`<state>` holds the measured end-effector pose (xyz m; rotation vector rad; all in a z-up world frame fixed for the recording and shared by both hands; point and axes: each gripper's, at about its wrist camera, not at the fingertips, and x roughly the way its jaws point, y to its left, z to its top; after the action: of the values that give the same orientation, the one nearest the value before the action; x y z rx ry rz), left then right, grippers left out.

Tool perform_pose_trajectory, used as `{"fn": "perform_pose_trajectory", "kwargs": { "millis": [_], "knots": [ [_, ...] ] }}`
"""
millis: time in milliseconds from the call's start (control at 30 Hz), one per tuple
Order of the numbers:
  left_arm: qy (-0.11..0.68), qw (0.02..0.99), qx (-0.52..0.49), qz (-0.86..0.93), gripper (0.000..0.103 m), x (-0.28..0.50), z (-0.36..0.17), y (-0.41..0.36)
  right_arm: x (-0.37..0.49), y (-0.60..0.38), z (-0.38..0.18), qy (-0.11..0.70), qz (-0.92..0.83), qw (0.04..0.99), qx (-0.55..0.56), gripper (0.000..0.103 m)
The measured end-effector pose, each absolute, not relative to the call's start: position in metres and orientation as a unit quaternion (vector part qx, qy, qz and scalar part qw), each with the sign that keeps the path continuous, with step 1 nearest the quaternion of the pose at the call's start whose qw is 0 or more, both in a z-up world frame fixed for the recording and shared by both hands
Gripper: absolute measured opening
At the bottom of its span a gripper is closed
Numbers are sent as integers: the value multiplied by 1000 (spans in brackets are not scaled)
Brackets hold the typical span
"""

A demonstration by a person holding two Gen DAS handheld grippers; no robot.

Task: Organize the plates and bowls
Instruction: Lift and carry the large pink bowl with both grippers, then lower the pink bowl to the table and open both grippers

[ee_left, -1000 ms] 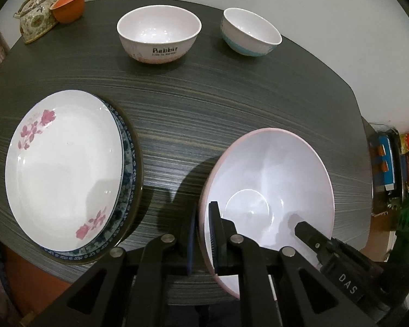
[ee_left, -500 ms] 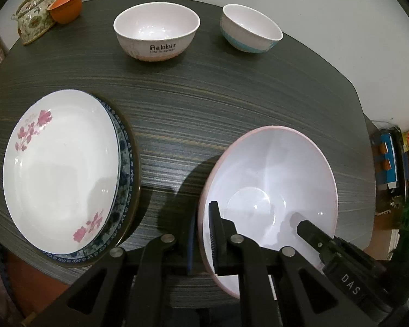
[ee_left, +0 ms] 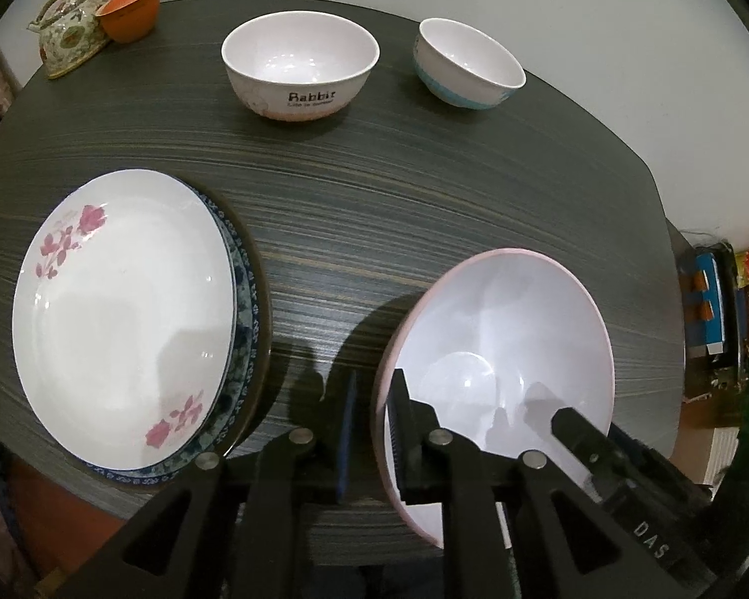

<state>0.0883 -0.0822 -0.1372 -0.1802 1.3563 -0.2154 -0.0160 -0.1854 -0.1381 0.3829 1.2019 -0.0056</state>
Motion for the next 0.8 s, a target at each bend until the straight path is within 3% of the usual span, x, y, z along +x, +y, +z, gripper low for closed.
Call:
{"fn": "perform_pose_trajectory", "kwargs": {
  "millis": [800],
  "knots": [
    [569,810,-89,-105,27,93,-99,-69,-12,-187,-110,525,-24,834,166,45]
  ]
}}
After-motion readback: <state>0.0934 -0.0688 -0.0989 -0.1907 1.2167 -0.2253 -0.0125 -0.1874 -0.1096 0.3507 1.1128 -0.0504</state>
